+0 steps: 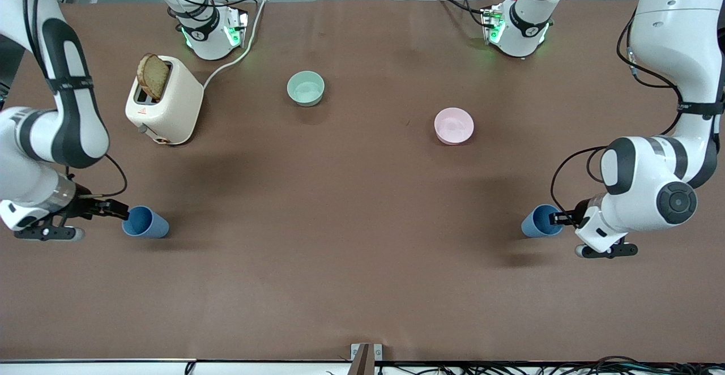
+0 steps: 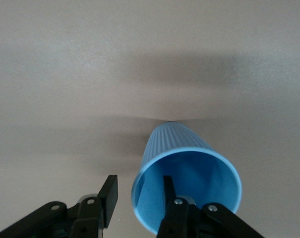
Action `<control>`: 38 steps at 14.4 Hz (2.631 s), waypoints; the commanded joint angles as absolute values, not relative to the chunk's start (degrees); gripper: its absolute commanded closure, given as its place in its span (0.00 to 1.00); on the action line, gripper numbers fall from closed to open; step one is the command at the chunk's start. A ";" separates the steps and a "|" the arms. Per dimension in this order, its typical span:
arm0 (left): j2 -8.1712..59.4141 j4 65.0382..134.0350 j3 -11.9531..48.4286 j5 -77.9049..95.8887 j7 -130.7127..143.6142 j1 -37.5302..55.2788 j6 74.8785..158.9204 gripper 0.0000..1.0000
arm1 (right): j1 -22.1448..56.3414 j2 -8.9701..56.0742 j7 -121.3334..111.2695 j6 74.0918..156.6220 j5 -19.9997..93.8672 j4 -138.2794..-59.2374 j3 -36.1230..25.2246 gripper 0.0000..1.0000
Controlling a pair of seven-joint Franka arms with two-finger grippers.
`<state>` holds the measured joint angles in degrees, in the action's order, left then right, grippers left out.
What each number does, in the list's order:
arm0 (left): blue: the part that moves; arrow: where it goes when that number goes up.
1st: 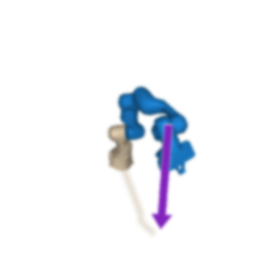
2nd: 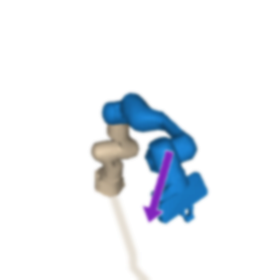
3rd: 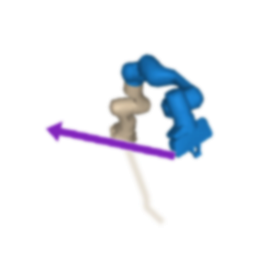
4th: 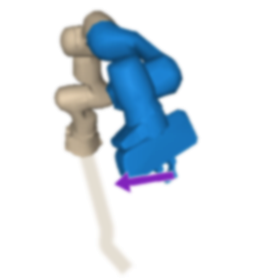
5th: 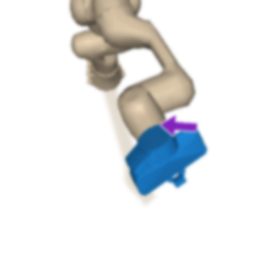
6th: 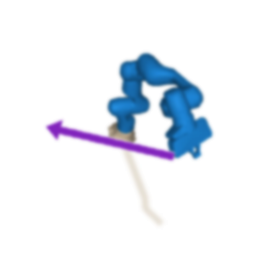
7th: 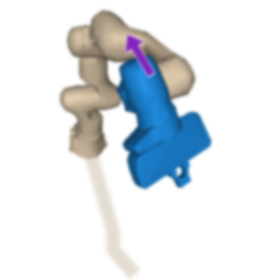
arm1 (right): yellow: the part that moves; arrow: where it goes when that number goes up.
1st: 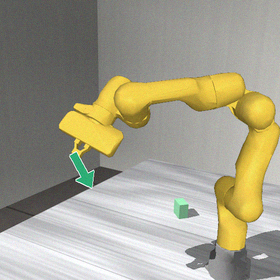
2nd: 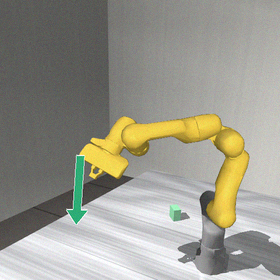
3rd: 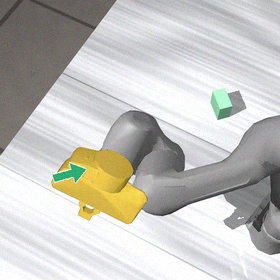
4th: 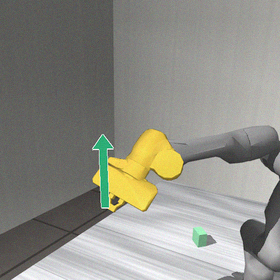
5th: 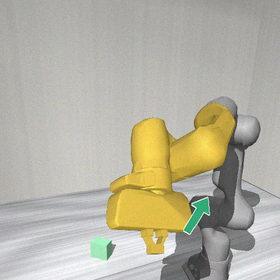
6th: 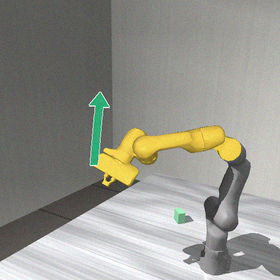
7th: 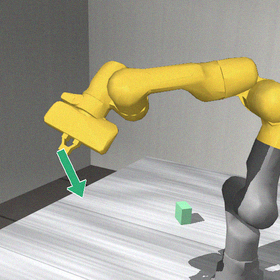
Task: Stack blue cups with both arms
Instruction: 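Grasp each blue cup with the right gripper and the left gripper, then place the left gripper's cup mid-table while the right gripper carries its cup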
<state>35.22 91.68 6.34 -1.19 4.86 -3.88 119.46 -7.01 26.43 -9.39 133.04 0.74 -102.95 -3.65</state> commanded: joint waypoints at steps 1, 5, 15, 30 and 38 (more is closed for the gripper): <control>34.72 92.28 6.77 -1.49 5.19 -3.78 119.88 0.92 | -7.47 27.42 -10.11 137.53 0.62 -105.63 -3.16 0.00; 33.67 91.94 7.73 -1.41 5.62 -2.03 119.80 1.00 | -7.39 30.23 -10.02 141.06 0.79 -106.35 -3.08 0.64; 34.71 87.55 14.50 -1.93 45.13 19.22 121.54 1.00 | -6.94 29.10 -9.67 130.46 3.34 -100.74 -2.90 0.99; 28.77 85.44 12.30 -4.73 57.49 23.40 117.98 0.00 | 7.29 16.26 31.17 107.32 5.80 -89.91 8.32 0.99; 8.81 82.53 12.57 -10.55 36.59 5.91 98.72 0.00 | 22.66 25.89 62.11 110.12 -4.56 -83.43 21.62 0.99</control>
<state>13.28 80.82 12.23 -10.37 41.29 8.36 101.78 19.63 19.18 58.34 108.92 -1.62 -88.25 21.87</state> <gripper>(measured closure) 0.000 0.956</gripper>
